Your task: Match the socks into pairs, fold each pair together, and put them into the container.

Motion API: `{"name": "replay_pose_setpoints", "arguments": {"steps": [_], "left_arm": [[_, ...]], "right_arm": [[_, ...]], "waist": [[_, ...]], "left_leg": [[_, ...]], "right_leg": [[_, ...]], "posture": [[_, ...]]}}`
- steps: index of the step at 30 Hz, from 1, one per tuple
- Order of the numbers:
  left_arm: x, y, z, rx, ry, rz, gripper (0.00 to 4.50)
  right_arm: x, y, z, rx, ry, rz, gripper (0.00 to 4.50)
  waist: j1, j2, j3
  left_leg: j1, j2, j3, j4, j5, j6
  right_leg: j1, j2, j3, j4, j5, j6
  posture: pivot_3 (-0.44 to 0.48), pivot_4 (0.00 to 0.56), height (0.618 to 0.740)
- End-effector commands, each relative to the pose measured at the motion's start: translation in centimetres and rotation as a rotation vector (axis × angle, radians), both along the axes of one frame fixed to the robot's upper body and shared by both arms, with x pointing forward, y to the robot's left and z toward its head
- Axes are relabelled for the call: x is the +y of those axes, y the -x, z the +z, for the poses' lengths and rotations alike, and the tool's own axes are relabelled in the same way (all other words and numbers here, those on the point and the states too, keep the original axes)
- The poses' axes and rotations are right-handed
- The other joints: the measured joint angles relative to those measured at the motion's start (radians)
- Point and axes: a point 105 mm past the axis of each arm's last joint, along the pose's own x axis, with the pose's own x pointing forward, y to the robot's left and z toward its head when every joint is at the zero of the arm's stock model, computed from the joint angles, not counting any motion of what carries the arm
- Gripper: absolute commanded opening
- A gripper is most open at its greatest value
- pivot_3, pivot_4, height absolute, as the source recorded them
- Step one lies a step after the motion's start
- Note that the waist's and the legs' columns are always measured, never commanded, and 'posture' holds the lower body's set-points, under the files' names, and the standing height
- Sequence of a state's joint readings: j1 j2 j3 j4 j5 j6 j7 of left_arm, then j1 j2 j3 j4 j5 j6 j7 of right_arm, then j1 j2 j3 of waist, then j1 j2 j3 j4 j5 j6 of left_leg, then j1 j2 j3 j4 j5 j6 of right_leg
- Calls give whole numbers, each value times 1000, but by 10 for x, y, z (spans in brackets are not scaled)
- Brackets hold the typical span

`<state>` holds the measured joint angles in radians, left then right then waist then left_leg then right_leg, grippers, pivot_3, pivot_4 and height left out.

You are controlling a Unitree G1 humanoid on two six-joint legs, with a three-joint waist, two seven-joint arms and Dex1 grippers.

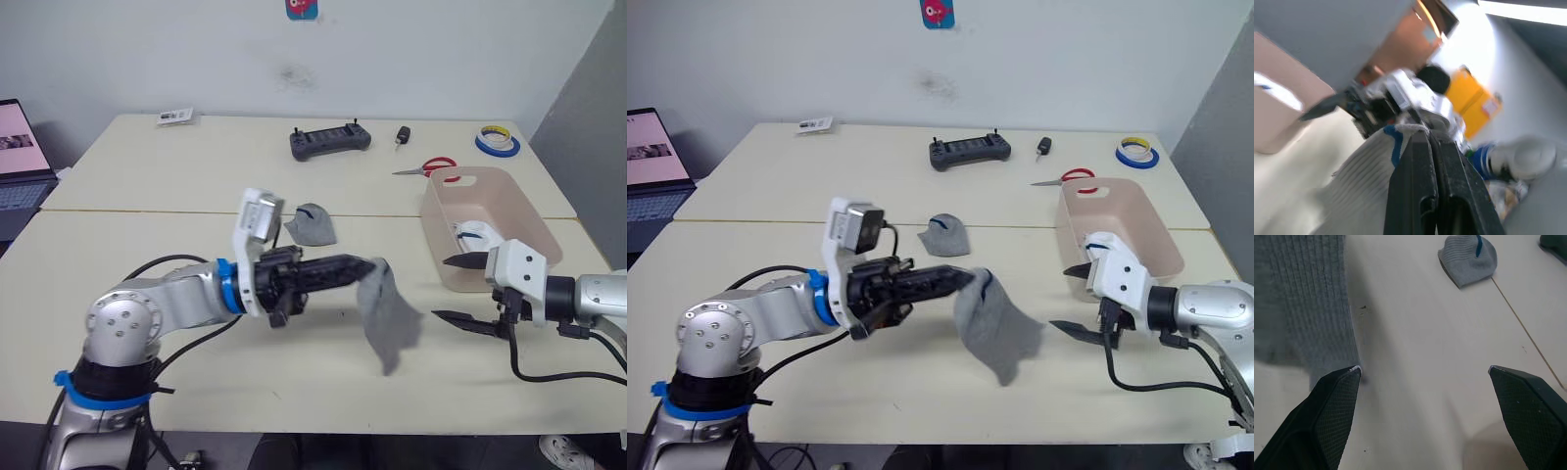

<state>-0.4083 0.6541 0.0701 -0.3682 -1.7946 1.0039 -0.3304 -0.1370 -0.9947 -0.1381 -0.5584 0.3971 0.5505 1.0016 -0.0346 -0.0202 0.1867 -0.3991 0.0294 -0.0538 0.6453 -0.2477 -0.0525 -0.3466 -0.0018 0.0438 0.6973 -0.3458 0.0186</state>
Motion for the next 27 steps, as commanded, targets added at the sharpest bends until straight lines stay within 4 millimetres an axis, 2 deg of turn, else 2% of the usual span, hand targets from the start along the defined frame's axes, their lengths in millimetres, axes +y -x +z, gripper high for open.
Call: {"name": "replay_pose_setpoints", "arguments": {"steps": [1, 4, 5, 8, 12, 17, 23, 27], "left_arm": [[26, -11, -11, 142, 35, 147, 12], [43, -16, -38, 234, -21, 240, 12], [53, -18, -56, 275, -68, 293, 12], [73, -16, -92, 340, -179, 376, 12], [89, -10, -114, 344, -284, 414, 12], [107, -9, -123, 278, -379, 470, 12], [108, -10, -122, 229, -419, 460, 12], [112, -13, -120, 202, -450, 457, 12]], "right_arm": [[0, -2, 11, -48, 2, 14, 4500], [2, -4, 9, -47, -1, 23, 4500], [6, -5, 8, -47, -9, 33, 4500], [18, -5, 2, -33, -37, 61, 4500], [35, 0, -12, 10, -65, 82, 4500], [55, -8, -34, 44, -112, 9, 4500], [79, -34, -59, 91, -243, -138, 4500], [87, -43, -65, 107, -288, -164, 4500]], "waist": [[4, 0, 0], [6, 0, 0], [7, 0, 0], [6, 0, 0], [8, 0, 0], [7, 0, 0], [5, 0, 0], [6, 0, 0]], "left_leg": [[0, 0, 0, 0, 0, 0], [-1, -1, 0, 0, 0, 0], [0, -1, 0, 0, 0, 0], [0, -1, 0, 0, 0, 0], [0, -1, 0, 0, 0, 0], [0, -1, 1, -1, 0, 0], [-1, 0, 1, -1, 0, -1], [-1, 0, 1, -2, 0, -1]], "right_leg": [[0, 0, 0, 0, 0, 0], [0, -1, -1, 0, 0, 0], [1, -1, -1, 0, 0, 0], [1, -1, -1, -1, 0, 0], [0, -1, -1, -1, 0, 0], [-1, -1, 0, -1, 0, 0], [-3, -1, 0, 0, 0, 0], [-3, -1, 0, 0, 0, 0]], "posture": [[0, 150, 737], [0, 150, 737], [0, 150, 737], [0, 150, 737], [0, 150, 737], [0, 150, 737], [0, 150, 737], [0, 150, 737]]}}
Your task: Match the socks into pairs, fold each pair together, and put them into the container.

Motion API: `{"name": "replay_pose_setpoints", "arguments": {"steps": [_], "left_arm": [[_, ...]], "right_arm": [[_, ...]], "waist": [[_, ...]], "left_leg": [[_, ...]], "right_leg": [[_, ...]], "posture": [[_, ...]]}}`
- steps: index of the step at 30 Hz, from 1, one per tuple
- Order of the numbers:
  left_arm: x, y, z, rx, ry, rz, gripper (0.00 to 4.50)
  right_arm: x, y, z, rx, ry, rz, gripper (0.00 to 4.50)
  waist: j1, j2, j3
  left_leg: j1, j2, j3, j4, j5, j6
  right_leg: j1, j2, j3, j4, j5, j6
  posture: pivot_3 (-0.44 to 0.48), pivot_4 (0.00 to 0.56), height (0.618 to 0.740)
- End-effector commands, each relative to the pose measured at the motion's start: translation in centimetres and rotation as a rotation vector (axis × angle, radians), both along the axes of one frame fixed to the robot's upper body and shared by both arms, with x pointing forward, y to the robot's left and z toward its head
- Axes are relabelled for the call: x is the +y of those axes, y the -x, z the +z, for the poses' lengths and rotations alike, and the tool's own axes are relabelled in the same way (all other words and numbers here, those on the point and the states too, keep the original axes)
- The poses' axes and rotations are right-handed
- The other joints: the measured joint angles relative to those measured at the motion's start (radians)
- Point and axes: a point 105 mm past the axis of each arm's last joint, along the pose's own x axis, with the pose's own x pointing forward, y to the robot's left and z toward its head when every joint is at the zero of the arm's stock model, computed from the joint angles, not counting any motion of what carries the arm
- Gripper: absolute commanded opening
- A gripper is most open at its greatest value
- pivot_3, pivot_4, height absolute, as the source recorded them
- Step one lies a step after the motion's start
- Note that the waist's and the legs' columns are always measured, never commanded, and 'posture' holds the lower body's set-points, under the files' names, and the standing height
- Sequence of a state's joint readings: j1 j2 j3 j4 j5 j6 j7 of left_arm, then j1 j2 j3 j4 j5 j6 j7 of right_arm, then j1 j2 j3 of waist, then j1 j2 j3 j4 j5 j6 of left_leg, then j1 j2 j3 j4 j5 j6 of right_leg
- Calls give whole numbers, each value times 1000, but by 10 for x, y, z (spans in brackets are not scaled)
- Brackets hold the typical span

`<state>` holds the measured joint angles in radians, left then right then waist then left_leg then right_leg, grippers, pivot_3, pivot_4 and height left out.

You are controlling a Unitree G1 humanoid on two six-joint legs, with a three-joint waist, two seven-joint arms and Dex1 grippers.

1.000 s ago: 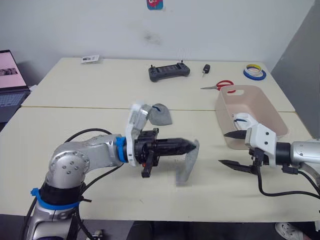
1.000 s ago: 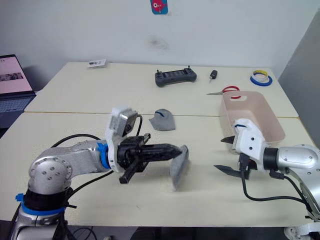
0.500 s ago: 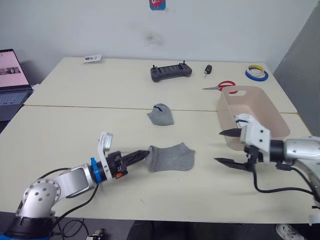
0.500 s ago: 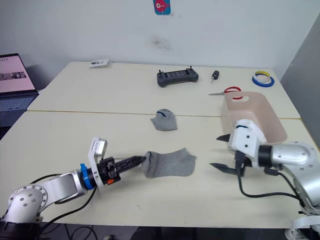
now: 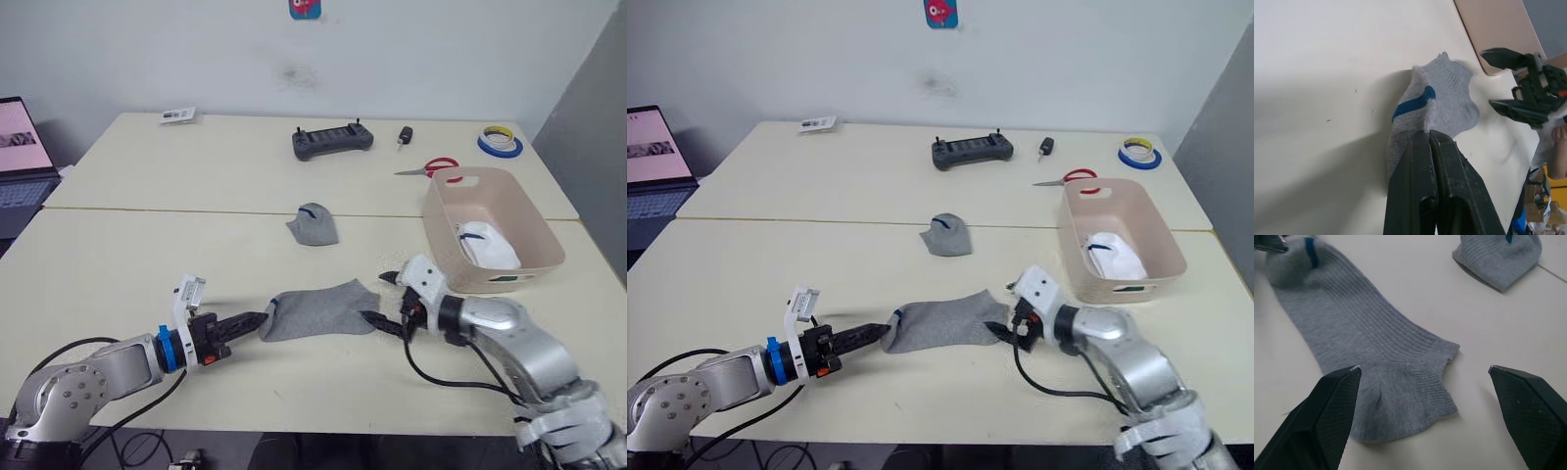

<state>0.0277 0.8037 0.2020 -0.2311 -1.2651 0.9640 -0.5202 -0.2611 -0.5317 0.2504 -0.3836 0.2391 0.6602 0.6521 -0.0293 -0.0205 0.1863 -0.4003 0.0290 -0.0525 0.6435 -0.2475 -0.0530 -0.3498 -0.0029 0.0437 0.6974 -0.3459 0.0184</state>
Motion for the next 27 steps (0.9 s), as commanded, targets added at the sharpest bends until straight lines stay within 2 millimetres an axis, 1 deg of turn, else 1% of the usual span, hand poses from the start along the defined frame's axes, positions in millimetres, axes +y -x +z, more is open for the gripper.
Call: {"name": "replay_pose_setpoints", "arguments": {"steps": [1, 2, 4, 6, 7, 12, 14, 16, 18, 20, 23, 27], "left_arm": [[6, -4, 9, -52, -50, -20, 12], [8, -6, 9, -59, -65, -22, 12], [11, -9, 10, -88, -108, -47, 0], [13, -11, 10, -113, -147, -73, 0], [14, -12, 9, -118, -158, -77, 0], [16, -12, 8, -126, -176, -108, 0], [14, -6, 8, -118, -174, -146, 0], [12, 2, 9, -107, -171, -182, 0], [12, 6, 10, -99, -170, -199, 0], [12, 13, 12, -85, -162, -224, 0], [12, 21, 13, -60, -157, -255, 0], [13, 30, 17, -13, -130, -282, 0]], "right_arm": [[5, -10, 7, -40, -33, -22, 4500], [6, -13, 3, -25, -39, -38, 4500], [5, -18, -4, 13, -43, -64, 4108], [5, -17, -8, 42, -39, -48, 3628], [5, -15, -10, 53, -33, -32, 3183], [8, -6, -14, 75, -15, 35, 1403], [11, -4, -8, 66, -33, 62, 642], [13, 1, -3, 60, -45, 94, 18], [14, 6, 0, 60, -52, 115, 18], [15, 15, 4, 71, -62, 145, 18], [10, 37, 8, 115, -71, 189, 18], [0, 61, 14, 187, -90, 200, 18]], "waist": [[0, 0, 0], [0, 0, 0], [-1, 0, 0], [0, 0, 0], [1, 0, 0], [-1, 0, 0], [-2, 0, 0], [-2, 0, 0], [-2, 0, 0], [-2, 0, 0], [0, 0, 0], [1, 0, 0]], "left_leg": [[0, 0, 0, 0, 0, 0], [0, 0, 0, 0, 0, 0], [0, 0, 0, 0, 0, 0], [0, 0, 0, 0, 0, 0], [0, -1, 0, 0, 0, 0], [0, 0, 1, 0, 0, 0], [0, 0, 0, 0, 0, 0], [0, 0, 1, -1, 0, 0], [-1, 0, 1, -1, 0, 0], [-1, 0, 0, -1, 0, 0], [-1, 0, 0, -1, 0, 0], [-1, 0, 0, -1, 0, 0]], "right_leg": [[0, 0, 0, 0, 0, 0], [0, 0, 0, 0, 0, 0], [0, 0, 0, 0, 0, 0], [0, 0, 0, 0, 0, 0], [0, 0, 0, 0, 0, 0], [-1, 0, 0, 0, 0, 0], [-1, 0, 0, 0, 0, 0], [-1, 0, 0, 0, 0, 0], [-1, 0, 0, 0, 0, 0], [-1, 0, 0, 0, 0, 0], [-1, 0, 0, 0, 0, 0], [-1, -1, 0, 0, 0, 0]], "posture": [[0, 150, 737], [0, 150, 737], [0, 150, 737], [0, 150, 737], [0, 150, 737], [0, 150, 737], [0, 150, 737], [0, 150, 737], [0, 150, 737], [0, 150, 737], [0, 150, 737], [0, 150, 737]]}}
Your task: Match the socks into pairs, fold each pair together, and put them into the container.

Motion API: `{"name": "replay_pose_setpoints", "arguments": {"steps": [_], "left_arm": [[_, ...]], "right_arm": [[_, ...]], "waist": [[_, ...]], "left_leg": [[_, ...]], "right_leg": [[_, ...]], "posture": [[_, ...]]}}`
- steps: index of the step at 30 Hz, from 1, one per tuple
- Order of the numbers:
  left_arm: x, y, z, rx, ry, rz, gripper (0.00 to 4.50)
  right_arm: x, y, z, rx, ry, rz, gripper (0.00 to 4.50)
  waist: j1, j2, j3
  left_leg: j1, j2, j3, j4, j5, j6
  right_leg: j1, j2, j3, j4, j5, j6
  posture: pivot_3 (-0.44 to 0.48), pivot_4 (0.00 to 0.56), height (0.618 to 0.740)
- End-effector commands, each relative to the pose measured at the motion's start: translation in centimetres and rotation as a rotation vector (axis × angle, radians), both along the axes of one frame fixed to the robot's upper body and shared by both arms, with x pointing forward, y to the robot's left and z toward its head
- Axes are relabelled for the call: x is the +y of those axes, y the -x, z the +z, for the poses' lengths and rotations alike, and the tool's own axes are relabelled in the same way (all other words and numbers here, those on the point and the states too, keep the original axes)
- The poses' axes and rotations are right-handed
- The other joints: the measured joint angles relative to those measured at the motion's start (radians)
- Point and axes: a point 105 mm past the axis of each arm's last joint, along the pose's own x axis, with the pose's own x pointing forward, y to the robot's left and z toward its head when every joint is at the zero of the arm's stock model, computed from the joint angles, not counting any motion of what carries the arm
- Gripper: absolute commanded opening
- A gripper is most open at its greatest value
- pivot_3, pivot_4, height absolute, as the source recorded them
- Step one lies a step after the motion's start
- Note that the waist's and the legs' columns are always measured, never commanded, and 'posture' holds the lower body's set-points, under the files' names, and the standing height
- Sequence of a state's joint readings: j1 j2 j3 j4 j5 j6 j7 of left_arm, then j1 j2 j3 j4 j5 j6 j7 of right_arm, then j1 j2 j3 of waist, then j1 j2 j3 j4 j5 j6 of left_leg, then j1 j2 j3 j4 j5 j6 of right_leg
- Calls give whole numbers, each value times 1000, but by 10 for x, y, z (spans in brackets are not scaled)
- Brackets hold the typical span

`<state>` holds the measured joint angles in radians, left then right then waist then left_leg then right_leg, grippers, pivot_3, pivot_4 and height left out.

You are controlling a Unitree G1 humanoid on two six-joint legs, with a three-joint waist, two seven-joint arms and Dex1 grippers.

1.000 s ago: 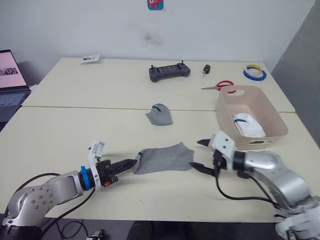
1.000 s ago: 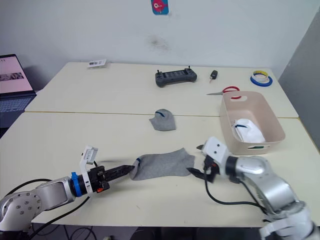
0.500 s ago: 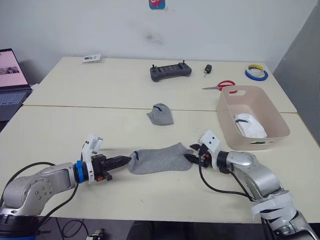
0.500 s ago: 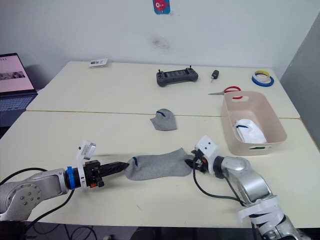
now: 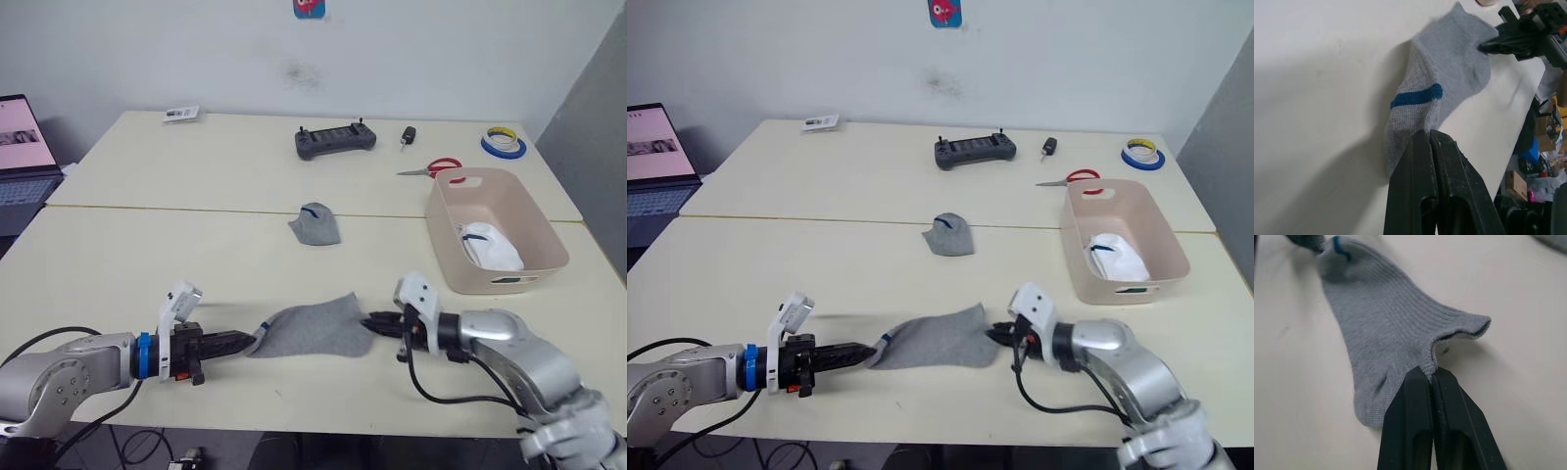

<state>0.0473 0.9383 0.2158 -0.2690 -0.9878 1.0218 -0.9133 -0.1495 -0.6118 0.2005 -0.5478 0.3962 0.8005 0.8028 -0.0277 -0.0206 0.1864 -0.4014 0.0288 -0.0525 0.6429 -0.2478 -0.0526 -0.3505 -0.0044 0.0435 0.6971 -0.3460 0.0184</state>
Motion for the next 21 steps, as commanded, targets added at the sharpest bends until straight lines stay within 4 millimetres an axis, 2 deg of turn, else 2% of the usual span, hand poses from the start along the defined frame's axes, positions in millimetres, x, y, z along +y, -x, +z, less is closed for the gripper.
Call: {"name": "replay_pose_setpoints", "arguments": {"steps": [1, 4, 6, 16, 21], "left_arm": [[-2, 12, 13, 23, 28, -59, 0], [-7, 21, 15, 67, 46, -96, 0], [-9, 20, 7, 68, 26, -90, 0], [2, -3, -37, 21, -84, -6, 0], [5, -11, -34, -23, -93, 1, 0]], "right_arm": [[-2, 19, 20, 10, -48, 31, 18], [-6, 28, 22, 40, -49, 24, 18], [-10, 28, 17, 48, -27, 1, 18], [-15, 14, -6, 38, 48, -74, 18], [-19, 10, -10, 20, 73, -77, 18]], "waist": [[-2, 0, 0], [-2, 0, 0], [-2, 0, 0], [-2, 0, 0], [-2, 0, 0]], "left_leg": [[0, 0, 0, 0, 0, 0], [1, 0, 0, -1, 0, 0], [1, 0, 0, -1, 0, 0], [0, 0, 0, -1, 0, 0], [1, 0, 0, -1, 0, 0]], "right_leg": [[0, 0, 0, 0, 0, 0], [0, 0, 0, 0, 0, 0], [0, 0, 0, 0, 0, 0], [-1, 1, 0, -1, 0, 0], [0, 1, 0, 0, 0, 0]], "posture": [[0, 150, 737], [0, 150, 737], [0, 150, 737], [0, 150, 737], [0, 150, 737]]}}
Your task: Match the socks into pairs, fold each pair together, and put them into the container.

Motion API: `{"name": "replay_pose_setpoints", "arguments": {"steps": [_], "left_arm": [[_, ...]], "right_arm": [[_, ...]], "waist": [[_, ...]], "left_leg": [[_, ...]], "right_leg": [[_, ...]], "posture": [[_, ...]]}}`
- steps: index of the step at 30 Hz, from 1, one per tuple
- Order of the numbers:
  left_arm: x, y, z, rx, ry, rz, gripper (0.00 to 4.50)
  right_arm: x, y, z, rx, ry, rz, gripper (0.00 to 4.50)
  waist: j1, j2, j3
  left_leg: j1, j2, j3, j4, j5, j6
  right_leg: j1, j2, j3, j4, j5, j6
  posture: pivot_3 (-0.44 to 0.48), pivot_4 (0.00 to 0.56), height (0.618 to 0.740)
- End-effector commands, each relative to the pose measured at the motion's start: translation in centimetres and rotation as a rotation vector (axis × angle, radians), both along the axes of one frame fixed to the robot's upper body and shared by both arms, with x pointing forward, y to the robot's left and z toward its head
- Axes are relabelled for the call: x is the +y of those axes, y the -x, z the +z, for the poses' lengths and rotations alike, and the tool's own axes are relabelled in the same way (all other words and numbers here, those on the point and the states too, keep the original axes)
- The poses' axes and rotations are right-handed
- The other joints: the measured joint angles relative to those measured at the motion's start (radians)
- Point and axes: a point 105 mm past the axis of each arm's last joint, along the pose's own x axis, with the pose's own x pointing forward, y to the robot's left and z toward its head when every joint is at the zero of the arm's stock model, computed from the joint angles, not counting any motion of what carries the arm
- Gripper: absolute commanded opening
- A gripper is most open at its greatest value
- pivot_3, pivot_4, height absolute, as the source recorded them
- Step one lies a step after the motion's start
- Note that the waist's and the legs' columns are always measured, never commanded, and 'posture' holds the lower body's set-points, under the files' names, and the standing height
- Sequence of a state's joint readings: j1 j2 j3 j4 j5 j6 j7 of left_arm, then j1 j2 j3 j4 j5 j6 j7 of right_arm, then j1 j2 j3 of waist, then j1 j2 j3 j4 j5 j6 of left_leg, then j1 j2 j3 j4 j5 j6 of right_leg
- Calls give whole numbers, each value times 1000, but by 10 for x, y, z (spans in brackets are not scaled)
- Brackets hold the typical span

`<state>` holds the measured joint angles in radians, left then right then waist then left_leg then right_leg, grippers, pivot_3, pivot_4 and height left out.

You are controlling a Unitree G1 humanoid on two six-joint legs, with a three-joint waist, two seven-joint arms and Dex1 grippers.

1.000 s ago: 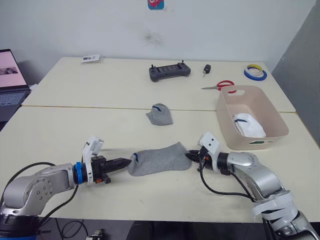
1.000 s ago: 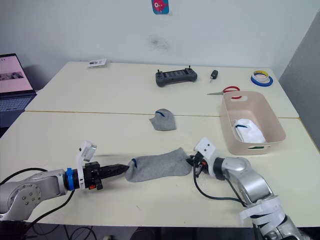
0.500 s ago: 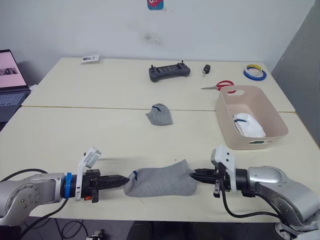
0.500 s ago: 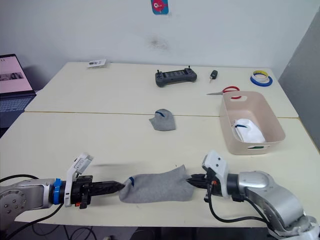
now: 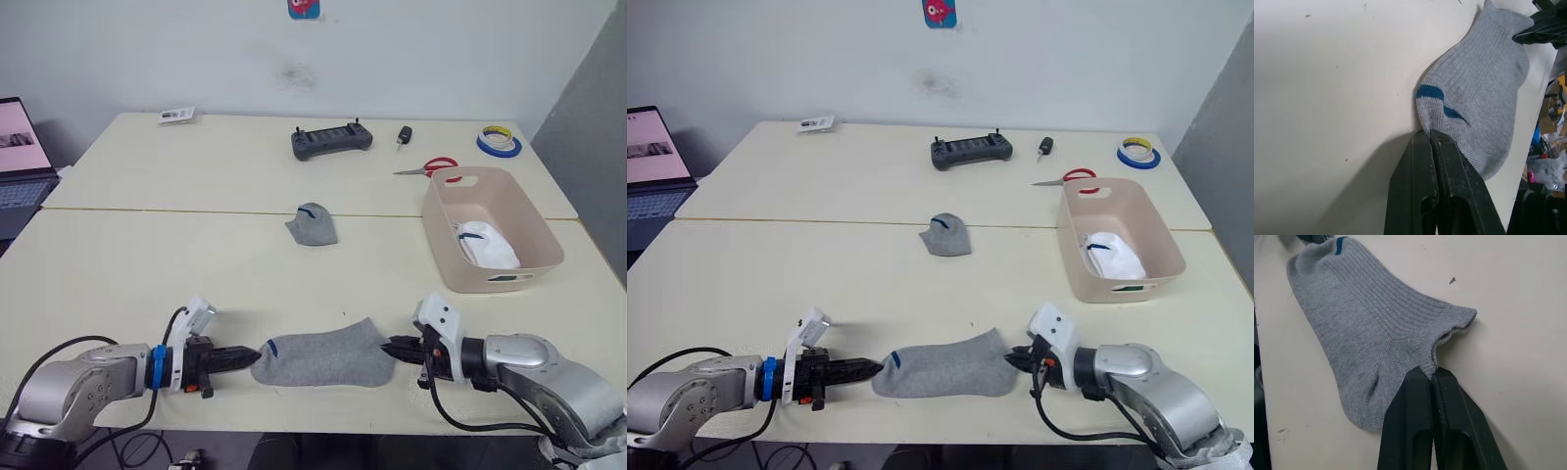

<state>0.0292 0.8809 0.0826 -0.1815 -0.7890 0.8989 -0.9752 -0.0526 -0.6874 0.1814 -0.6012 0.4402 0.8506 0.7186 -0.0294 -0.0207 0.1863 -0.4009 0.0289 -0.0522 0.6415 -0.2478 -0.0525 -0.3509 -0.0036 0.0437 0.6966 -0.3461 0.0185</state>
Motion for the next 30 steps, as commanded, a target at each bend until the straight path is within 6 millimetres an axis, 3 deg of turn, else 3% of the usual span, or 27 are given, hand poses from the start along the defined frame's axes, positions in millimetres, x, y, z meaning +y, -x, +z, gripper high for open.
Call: {"name": "replay_pose_setpoints", "arguments": {"steps": [1, 8, 13, 16, 20, 27, 30], "left_arm": [[6, -9, 4, -43, -17, 26, 0], [2, -19, 16, -101, 0, 15, 0], [1, -18, 13, -105, -10, 5, 0], [2, -20, 12, -91, 14, 45, 0], [9, -21, 8, -125, -18, 71, 0], [34, -14, 13, -174, -58, 141, 2130], [47, -16, 26, -217, -36, 218, 3063]], "right_arm": [[0, -3, 6, -50, 4, 13, 18], [-4, -2, 7, -8, -17, 2, 18], [-6, -7, 1, 18, 5, -54, 18], [-8, -8, 0, 29, 12, -64, 740], [-12, -9, 2, 24, 16, -69, 2077], [-28, -12, 15, -52, 60, -52, 4500], [-37, -13, 27, -110, 78, -24, 4500]], "waist": [[0, 0, 0], [0, 0, 0], [0, 0, 0], [0, 0, 0], [0, 0, 0], [0, 0, 0], [-3, 0, 0]], "left_leg": [[0, 0, 0, 0, 0, 0], [0, 0, 0, 0, 0, 0], [0, 0, 0, 0, 0, 0], [0, 0, 0, 0, 0, 0], [0, 0, 0, 0, 0, 0], [0, 0, 0, 0, 0, 0], [0, 0, 0, 0, 0, 0]], "right_leg": [[0, 0, 0, 0, 0, 0], [0, 0, 0, 0, 0, 0], [0, 0, 0, 0, 0, 0], [0, 0, 0, 0, 0, 0], [0, 0, 0, 0, 0, 0], [1, 0, 0, 0, 0, 0], [0, 0, 0, 0, 0, 0]], "posture": [[0, 150, 737], [0, 150, 737], [0, 150, 737], [0, 150, 737], [0, 150, 737], [0, 150, 737], [0, 150, 737]]}}
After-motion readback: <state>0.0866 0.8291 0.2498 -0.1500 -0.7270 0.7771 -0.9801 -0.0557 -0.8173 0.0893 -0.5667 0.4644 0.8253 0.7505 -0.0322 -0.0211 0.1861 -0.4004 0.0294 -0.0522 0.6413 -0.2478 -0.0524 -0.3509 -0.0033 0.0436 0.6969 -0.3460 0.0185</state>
